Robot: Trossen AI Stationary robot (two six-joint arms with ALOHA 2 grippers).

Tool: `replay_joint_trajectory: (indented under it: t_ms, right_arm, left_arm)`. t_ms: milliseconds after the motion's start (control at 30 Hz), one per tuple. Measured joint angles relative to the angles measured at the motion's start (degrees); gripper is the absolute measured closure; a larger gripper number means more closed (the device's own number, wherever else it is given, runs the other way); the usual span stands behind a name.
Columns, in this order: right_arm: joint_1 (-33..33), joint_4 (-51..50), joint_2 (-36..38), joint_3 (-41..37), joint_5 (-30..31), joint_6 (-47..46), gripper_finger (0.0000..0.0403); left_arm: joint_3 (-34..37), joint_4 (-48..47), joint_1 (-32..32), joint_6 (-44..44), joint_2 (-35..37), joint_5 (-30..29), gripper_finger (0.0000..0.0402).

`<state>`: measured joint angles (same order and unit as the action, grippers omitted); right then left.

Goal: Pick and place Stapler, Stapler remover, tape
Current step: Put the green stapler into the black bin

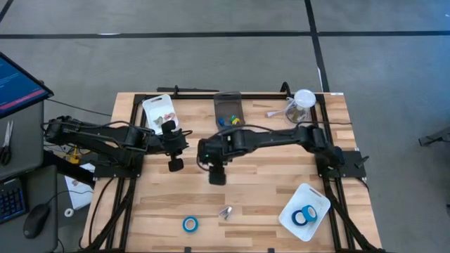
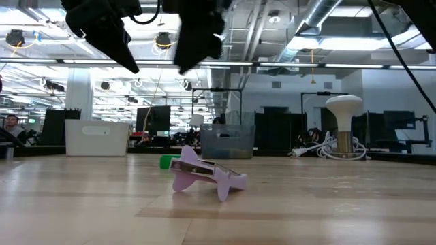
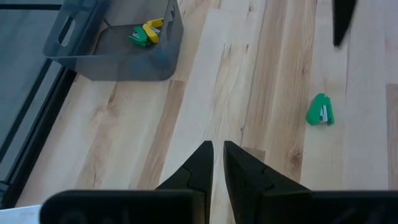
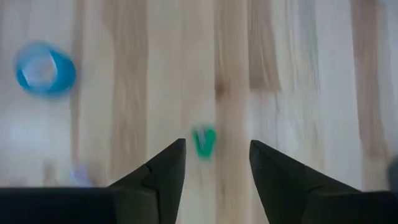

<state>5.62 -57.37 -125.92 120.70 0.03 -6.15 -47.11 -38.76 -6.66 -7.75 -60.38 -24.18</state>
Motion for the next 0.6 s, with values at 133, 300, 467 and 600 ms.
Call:
replay_joint_trajectory:
  t_ms: [133, 300, 467, 600]
  right_arm:
    - [-0.04, 1.27, -2.05, -0.13, -0.04, -5.25, 0.0225]
    - [0.41, 3.58, -5.21, 0.0, -0.02, -7.89, 0.0212]
    - [1.94, 3.45, -6.85, 0.12, 0.29, -5.59, 0.0197]
    - [2.6, 2.83, -8.2, 0.01, 1.52, -2.46, 0.0187]
  left_arm:
    - [0.0, -0.03, -0.01, 0.02, 0.01, 0.0, 0.0371]
    - [0.0, -0.11, 0.01, 0.29, 0.0, 0.0, 0.0371]
    - [0.0, -0.42, -0.01, 1.92, 0.01, 0.0, 0.0371]
    - [0.0, -0.41, -0.01, 1.92, 0.0, 0.0, 0.0371]
